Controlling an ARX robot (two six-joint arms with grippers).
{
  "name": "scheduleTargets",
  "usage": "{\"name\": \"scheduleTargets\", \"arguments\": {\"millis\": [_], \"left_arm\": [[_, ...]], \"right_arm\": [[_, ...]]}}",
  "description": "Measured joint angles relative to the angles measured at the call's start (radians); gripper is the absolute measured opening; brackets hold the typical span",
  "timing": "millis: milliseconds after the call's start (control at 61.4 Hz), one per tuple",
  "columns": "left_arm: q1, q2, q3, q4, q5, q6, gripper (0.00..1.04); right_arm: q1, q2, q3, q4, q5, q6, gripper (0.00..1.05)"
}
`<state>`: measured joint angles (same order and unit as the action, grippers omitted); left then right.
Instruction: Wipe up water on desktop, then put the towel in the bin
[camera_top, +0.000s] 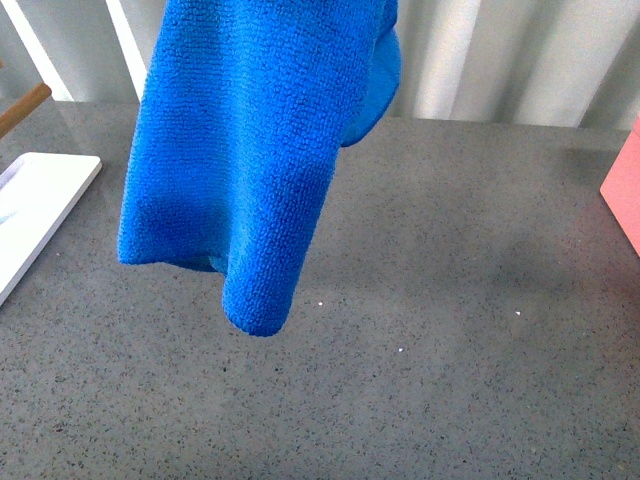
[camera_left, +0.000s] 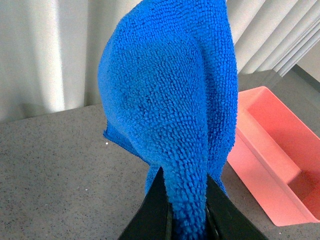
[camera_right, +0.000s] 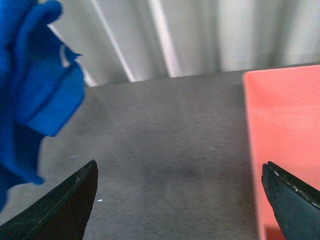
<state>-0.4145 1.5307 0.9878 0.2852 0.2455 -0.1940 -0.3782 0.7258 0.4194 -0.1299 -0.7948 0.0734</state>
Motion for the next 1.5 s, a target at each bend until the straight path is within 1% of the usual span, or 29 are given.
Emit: {"name": "scheduleTargets", "arguments": {"millis": [16,33,49,65,114,163,196,212,244,293,407,538,619,749,896,1254,1499], "left_arm": [[0.0,0.0,0.0,0.0,0.0,0.0,0.05],[0.0,0.0,0.0,0.0,0.0,0.0,0.05],[0.0,0.0,0.0,0.0,0.0,0.0,0.05],[0.0,0.0,0.0,0.0,0.0,0.0,0.05],[0.0,0.0,0.0,0.0,0.0,0.0,0.05],[0.0,0.0,0.0,0.0,0.0,0.0,0.05],[0.0,0.0,0.0,0.0,0.0,0.0,0.05],[0.0,0.0,0.0,0.0,0.0,0.0,0.05],[0.0,0.0,0.0,0.0,0.0,0.0,0.05],[0.0,0.0,0.0,0.0,0.0,0.0,0.05],[0.0,0.0,0.0,0.0,-0.001,-0.001,0.05],[0.0,0.0,0.0,0.0,0.0,-0.002,0.05],[-0.001,0.0,0.0,0.0,0.0,-0.002,0.05],[0.0,0.0,0.0,0.0,0.0,-0.002,0.05],[0.0,0.0,0.0,0.0,0.0,-0.002,0.05],[0.0,0.0,0.0,0.0,0.0,-0.002,0.05],[0.0,0.0,0.0,0.0,-0.002,-0.002,0.05]], "right_arm": [[0.01,0.046,-0.001,0.029,-0.082,0.008,0.98],[0.021,0.076,-0.006,0.053,-0.124,0.018,0.98],[0.028,0.091,-0.01,0.067,-0.134,0.02,0.98],[0.044,0.12,-0.019,0.098,-0.169,0.031,0.98],[0.084,0.171,-0.04,0.167,-0.197,0.055,0.98],[0.139,0.221,-0.072,0.28,-0.214,0.091,0.98],[0.183,0.255,-0.098,0.381,-0.242,0.123,0.98],[0.194,0.263,-0.104,0.408,-0.248,0.132,0.98],[0.249,0.305,-0.123,0.542,-0.251,0.179,0.98],[0.314,0.369,-0.121,0.683,-0.229,0.22,0.98],[0.415,0.531,-0.075,0.841,-0.188,0.272,0.98],[0.481,0.678,-0.006,0.919,-0.176,0.298,0.98],[0.517,0.755,0.038,0.971,-0.192,0.314,0.98],[0.557,0.819,0.092,1.005,-0.193,0.348,0.98],[0.595,0.887,0.134,1.087,-0.211,0.383,0.98],[0.711,1.115,0.343,1.083,-0.193,0.407,0.98],[0.767,1.22,0.492,1.069,-0.176,0.414,0.98]]}}
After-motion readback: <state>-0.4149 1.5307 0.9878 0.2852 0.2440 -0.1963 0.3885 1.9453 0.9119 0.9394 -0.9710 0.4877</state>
